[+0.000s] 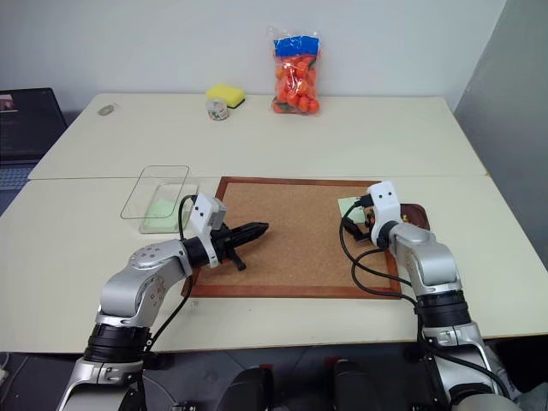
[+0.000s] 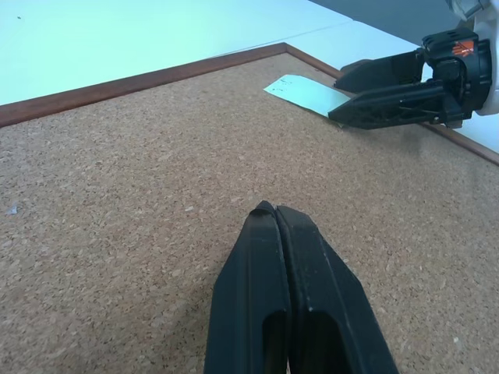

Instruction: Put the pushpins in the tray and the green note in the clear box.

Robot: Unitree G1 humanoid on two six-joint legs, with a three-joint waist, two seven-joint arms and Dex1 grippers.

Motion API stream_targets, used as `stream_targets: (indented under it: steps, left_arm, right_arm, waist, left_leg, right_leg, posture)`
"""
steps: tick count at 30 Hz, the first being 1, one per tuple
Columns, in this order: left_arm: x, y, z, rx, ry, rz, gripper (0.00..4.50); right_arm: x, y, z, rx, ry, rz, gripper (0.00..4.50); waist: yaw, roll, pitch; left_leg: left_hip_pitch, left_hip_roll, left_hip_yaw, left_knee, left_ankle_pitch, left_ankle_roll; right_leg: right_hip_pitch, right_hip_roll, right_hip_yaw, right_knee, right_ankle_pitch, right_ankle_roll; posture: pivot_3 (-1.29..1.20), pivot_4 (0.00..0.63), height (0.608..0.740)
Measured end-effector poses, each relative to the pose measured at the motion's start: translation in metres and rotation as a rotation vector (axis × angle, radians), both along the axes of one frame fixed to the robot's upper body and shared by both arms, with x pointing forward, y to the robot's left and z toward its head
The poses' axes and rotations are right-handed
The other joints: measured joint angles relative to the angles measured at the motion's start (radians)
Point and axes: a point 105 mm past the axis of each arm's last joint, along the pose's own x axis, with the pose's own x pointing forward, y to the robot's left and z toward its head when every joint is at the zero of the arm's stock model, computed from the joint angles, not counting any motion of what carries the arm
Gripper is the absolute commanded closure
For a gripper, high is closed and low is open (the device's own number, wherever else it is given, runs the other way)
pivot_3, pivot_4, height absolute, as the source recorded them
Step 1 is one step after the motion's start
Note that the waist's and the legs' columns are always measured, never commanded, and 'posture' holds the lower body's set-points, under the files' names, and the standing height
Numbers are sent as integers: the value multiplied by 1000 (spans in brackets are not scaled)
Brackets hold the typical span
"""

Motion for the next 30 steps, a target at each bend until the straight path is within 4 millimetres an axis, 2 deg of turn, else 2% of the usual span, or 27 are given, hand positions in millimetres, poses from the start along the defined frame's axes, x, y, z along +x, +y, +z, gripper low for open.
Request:
stream_targets:
  steps: [1,11,19,30]
  left_arm:
    - [0,0,1,1,-3,2,4500]
    - [2,-1,1,3,-17,11,4500]
    - [2,-1,1,6,-23,13,4500]
    - [7,-6,0,-41,-2,41,4500]
  right_arm:
    - [0,0,0,-1,1,-1,450]
    - [-4,19,2,47,23,43,2688]
    - [-5,20,2,67,36,46,4358]
    - [-11,19,9,109,25,53,4447]
  waist:
    - [0,0,0]
    - [-3,0,0]
    - [-3,0,0]
    - [1,0,0]
  left_leg:
    - [0,0,0,0,0,0]
    - [0,1,0,-1,0,0]
    - [0,1,0,-1,0,0]
    - [-2,1,0,-1,0,0]
  right_leg:
    - [0,0,0,0,0,0]
    - [-1,2,1,0,0,0]
    - [-1,2,1,0,0,0]
    - [-2,1,0,0,0,0]
  posture:
    - [0,150,740]
    - [0,150,740]
    - [0,150,740]
    - [0,150,740]
